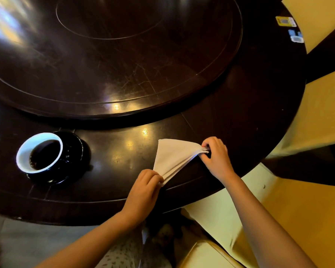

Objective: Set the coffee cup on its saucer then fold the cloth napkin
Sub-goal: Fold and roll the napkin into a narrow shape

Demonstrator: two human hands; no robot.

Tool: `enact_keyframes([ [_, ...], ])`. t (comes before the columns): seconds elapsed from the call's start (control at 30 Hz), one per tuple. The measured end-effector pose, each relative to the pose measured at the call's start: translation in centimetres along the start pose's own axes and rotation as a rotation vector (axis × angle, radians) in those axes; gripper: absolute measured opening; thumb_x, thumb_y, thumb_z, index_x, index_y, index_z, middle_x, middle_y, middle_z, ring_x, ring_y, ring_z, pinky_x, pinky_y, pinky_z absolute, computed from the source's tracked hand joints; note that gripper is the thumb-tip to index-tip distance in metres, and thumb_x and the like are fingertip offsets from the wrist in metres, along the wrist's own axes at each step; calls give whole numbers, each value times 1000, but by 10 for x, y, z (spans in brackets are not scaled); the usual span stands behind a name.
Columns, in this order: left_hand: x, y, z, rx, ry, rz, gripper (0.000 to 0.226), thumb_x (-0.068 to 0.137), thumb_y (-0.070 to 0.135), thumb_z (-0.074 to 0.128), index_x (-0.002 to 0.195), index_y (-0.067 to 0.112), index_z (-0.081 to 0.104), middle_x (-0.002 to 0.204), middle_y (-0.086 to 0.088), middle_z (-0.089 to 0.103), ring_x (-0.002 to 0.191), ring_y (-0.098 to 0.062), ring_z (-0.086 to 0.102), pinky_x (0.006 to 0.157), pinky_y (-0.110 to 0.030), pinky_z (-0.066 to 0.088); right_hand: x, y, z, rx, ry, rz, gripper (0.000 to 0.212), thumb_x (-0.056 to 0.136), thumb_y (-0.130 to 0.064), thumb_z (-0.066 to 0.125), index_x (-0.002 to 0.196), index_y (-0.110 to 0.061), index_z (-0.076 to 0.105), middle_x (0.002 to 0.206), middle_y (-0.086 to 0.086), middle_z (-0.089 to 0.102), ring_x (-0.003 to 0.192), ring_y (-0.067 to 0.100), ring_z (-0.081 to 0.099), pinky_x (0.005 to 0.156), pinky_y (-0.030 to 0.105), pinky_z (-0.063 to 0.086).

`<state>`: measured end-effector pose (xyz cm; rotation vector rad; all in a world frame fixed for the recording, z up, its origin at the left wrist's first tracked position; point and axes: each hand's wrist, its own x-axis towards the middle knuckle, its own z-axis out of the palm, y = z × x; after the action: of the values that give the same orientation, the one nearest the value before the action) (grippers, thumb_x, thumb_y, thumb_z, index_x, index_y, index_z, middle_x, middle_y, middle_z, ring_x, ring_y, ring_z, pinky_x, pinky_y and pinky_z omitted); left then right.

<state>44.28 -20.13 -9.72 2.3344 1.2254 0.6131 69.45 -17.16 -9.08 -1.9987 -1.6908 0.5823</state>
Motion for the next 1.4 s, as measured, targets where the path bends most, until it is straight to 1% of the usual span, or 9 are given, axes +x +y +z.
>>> enact_keyframes([
  [0.13,2,2,-6,18,-31,55,26,74,1,71,95,12,59,93,-7,63,92,-12,45,73,-22,47,-14,7,-9,56,-48,-87,32,84,-23,66,114,-20,55,111,-7,54,101,8,42,88,27,32],
  [0.33,-2,11,-3,-20,-21,-124,33,78,5,69,108,10,58,110,-12,55,98,-16,52,83,-18,43,-8,12,-11,3,3,-80,10,87,-15,61,96,-17,63,101,-2,64,100,14,48,86,28,36],
  [0.47,-4,11,-3,-74,-7,-216,19,79,5,67,96,10,60,108,-4,52,98,-3,40,81,-6,35,-5,8,-11,-9,-6,-104,9,85,-7,61,85,-15,58,93,0,61,91,12,44,81,26,34],
  [0.6,-5,12,-2,-164,32,-347,11,80,5,65,84,12,58,96,4,49,88,-8,45,73,-13,39,0,3,-13,4,-37,-109,26,81,0,60,73,-20,46,81,-4,52,82,14,43,72,28,35],
  [0.87,0,16,-2,-181,-39,-337,22,77,-3,60,81,17,53,88,8,47,85,-10,46,69,-16,41,0,3,-16,150,-75,14,14,85,-5,58,84,-18,54,87,-4,54,78,13,48,63,17,39],
  [1.0,-4,16,-1,-163,-72,-318,26,81,0,57,101,17,58,97,9,48,91,-9,46,75,-13,41,1,2,-16,36,-130,-70,20,83,0,55,79,-19,50,86,-4,52,86,15,47,66,17,36],
  [1.2,4,18,-2,-126,-68,-373,12,83,9,57,93,16,56,90,6,48,85,-9,46,69,-14,40,14,-3,-28,-2,-372,28,31,78,1,56,79,-28,47,96,-1,49,97,20,45,88,41,44],
  [1.3,3,21,1,-51,-70,-384,6,83,13,58,88,15,55,91,1,51,82,-13,48,68,-27,48,20,-21,-37,-143,-408,48,30,78,-2,53,101,-21,52,115,1,48,114,22,39,95,34,34],
  [1.4,1,22,4,43,-83,-324,12,76,11,64,82,15,54,84,-1,53,73,-14,47,57,-27,44,19,-58,-18,-238,-201,-248,46,83,-18,47,128,-10,49,137,9,49,128,28,41,109,42,33],
])
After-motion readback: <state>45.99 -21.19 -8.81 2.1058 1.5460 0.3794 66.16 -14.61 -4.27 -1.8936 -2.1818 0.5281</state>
